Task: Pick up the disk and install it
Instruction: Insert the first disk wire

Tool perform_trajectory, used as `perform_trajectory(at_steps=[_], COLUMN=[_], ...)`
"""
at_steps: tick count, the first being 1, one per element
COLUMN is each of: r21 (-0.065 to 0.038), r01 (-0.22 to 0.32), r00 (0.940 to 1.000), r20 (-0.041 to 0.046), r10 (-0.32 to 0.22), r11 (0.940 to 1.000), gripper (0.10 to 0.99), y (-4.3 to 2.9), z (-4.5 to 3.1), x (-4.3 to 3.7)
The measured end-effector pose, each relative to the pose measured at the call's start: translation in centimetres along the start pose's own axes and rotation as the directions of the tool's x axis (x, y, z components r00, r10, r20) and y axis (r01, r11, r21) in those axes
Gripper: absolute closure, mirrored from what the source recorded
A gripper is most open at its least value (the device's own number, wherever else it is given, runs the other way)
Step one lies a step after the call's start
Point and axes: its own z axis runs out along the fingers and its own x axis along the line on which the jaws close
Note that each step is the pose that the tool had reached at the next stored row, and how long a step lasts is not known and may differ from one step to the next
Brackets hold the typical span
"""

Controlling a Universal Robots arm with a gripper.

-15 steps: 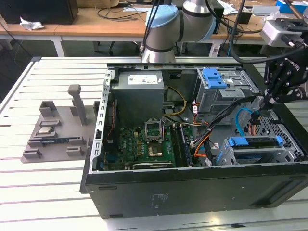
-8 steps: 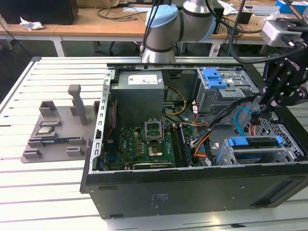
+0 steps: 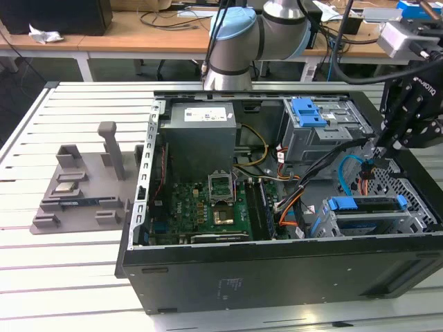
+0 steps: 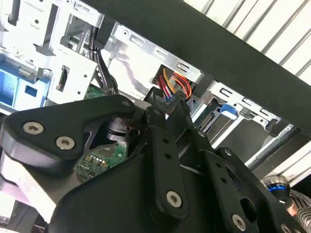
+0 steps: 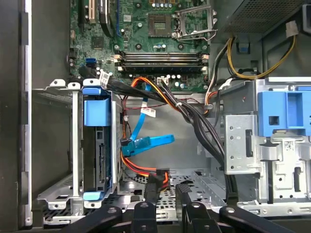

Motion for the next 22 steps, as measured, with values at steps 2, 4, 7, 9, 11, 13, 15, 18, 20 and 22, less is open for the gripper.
perform_trajectory(at_steps=[2,4,7,9,11,13,15,18,20,22], r21=[0.000,-0.002,-0.004,-0.004,-0.004,-0.003,-0.003,-0.003,-0.003,-0.003], r01=[-0.001,-0.001,-0.002,-0.002,-0.003,-0.003,-0.003,-0.003,-0.003,-0.003], r00=[0.9997,0.9995,0.9992,0.9987,0.9982,0.9975,0.9974,0.9974,0.9974,0.9974], r20=[-0.0248,-0.0320,-0.0398,-0.0505,-0.0597,-0.0712,-0.0718,-0.0716,-0.0715,-0.0715], r10=[0.001,0.001,0.002,0.002,0.003,0.003,0.003,0.003,0.003,0.003], r11=[1.0000,1.0000,1.0000,1.0000,1.0000,1.0000,1.0000,1.0000,1.0000,1.0000], gripper=[0.784,0.784,0.784,0.784,0.784,0.784,0.784,0.784,0.867,0.918], y=[0.00,-0.02,-0.04,-0.05,-0.06,-0.07,-0.08,-0.08,-0.08,-0.08], z=[0.11,0.38,0.98,1.23,1.44,1.81,1.85,1.87,1.87,1.87], x=[0.00,-0.12,-0.33,-0.34,-0.33,-0.33,-0.33,-0.33,-0.33,-0.33])
